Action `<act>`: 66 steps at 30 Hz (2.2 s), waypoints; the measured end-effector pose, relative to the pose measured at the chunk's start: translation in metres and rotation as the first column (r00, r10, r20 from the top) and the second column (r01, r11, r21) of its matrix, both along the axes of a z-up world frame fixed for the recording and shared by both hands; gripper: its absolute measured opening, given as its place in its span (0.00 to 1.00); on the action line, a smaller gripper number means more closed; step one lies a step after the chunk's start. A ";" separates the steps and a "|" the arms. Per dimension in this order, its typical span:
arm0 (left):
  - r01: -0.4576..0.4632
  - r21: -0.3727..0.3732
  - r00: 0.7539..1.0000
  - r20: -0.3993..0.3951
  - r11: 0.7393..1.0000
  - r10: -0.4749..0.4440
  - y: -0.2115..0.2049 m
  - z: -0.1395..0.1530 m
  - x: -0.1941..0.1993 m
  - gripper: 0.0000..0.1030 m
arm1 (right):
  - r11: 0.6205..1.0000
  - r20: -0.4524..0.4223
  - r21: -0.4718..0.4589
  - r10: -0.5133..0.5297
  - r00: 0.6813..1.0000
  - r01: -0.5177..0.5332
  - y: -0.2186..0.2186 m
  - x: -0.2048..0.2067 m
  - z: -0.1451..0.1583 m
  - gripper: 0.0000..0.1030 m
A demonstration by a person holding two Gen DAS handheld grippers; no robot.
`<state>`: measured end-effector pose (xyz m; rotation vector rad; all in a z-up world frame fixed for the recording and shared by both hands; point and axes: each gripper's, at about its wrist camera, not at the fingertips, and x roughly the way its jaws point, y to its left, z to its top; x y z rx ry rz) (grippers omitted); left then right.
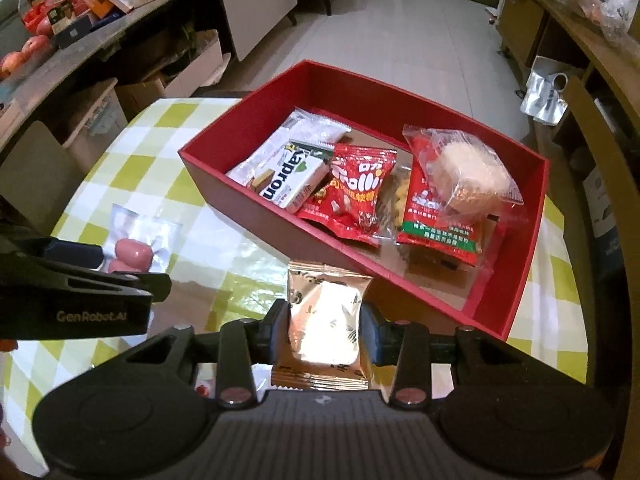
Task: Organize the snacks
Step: 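Carry the sausage pack and gold pouch toward the red box with both tools, then lower the sausage pack and gold pouch into the red box and open both tools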
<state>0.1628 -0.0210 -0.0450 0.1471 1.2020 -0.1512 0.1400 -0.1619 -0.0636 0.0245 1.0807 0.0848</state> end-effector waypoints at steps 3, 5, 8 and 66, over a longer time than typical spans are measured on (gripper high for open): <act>0.004 -0.007 1.000 0.004 1.000 -0.004 -0.001 0.004 0.000 0.71 | 1.000 0.013 0.013 0.003 1.000 -0.004 0.001 -0.002 0.006 0.44; 0.008 -0.012 1.000 0.007 1.000 -0.008 -0.001 0.006 0.000 0.71 | 1.000 0.018 0.019 0.006 1.000 -0.007 0.003 -0.004 0.008 0.44; 0.012 -0.018 1.000 0.012 1.000 -0.012 -0.003 0.009 -0.002 0.71 | 1.000 0.031 0.027 0.003 1.000 -0.004 0.002 -0.006 0.013 0.44; 0.011 -0.033 0.993 0.121 0.999 -0.007 -0.073 0.013 0.087 0.76 | 0.980 0.139 0.021 -0.201 0.970 0.200 -0.068 0.064 0.015 0.50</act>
